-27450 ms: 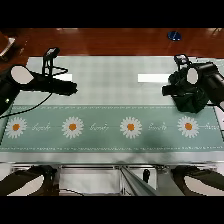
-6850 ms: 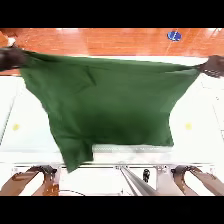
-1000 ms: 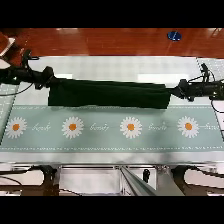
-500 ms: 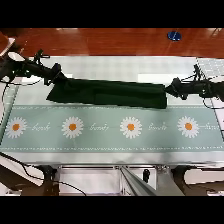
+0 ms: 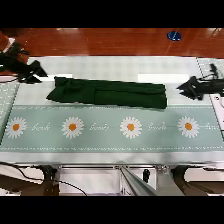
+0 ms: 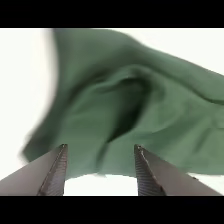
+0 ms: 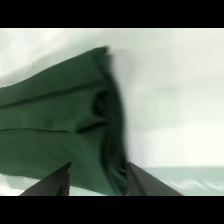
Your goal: Fold the shirts.
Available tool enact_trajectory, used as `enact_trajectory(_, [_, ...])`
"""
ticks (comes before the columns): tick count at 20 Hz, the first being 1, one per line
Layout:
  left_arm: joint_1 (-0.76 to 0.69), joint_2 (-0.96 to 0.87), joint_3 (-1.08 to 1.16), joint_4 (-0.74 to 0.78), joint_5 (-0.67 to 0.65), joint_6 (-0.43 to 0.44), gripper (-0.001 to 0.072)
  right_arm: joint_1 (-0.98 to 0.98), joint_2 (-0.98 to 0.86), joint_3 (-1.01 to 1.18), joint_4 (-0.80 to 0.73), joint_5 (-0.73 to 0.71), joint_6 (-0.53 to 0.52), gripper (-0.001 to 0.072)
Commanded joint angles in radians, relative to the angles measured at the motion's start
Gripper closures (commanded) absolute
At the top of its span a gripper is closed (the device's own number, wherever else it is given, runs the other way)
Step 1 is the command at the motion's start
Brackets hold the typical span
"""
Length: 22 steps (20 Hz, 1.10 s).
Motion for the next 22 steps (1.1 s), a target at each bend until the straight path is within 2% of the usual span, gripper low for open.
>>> enact_trajectory(1, [0.003,0.238,-0.287,-0.008,0.143,0.073,0.0200,-0.068,0.086,-0.094,-0.121,-0.114,0.075,0.0302])
enact_trajectory(4, [-0.076,0.477,-0.657,-0.161,0.361,0.144,0.0200,-0.016,0.053,-0.193,-0.014,-0.210,0.049,0.0302])
enact_trajectory(6, [-0.122,0.568,-0.761,-0.201,0.384,0.143,0.0200,0.045,0.006,-0.192,0.034,-0.216,0.018,0.0302])
enact_trajectory(10, [-0.207,0.607,-0.785,-0.223,0.375,0.098,0.0200,0.120,-0.105,-0.144,0.096,-0.193,0.006,0.0302])
enact_trajectory(13, [-0.227,0.604,-0.785,-0.268,0.382,0.098,0.0200,0.174,-0.153,-0.099,0.167,-0.183,-0.015,0.0302])
enact_trajectory(16, [-0.228,0.604,-0.785,-0.268,0.383,0.098,0.0200,0.236,-0.178,-0.061,0.176,-0.184,-0.014,0.0307])
enact_trajectory(17, [-0.228,0.604,-0.785,-0.268,0.383,0.098,0.0200,0.252,-0.177,-0.060,0.177,-0.187,-0.014,0.0365])
enact_trajectory(19, [-0.229,0.604,-0.785,-0.268,0.383,0.099,0.0201,0.263,-0.174,-0.060,0.188,-0.150,-0.051,0.0692])
enact_trajectory(21, [-0.229,0.604,-0.785,-0.268,0.381,0.118,0.0206,0.251,-0.134,-0.060,0.147,-0.083,-0.063,0.0692])
enact_trajectory(22, [-0.232,0.604,-0.785,-0.268,0.380,0.123,0.0308,0.243,-0.093,-0.060,0.090,-0.053,-0.060,0.0692])
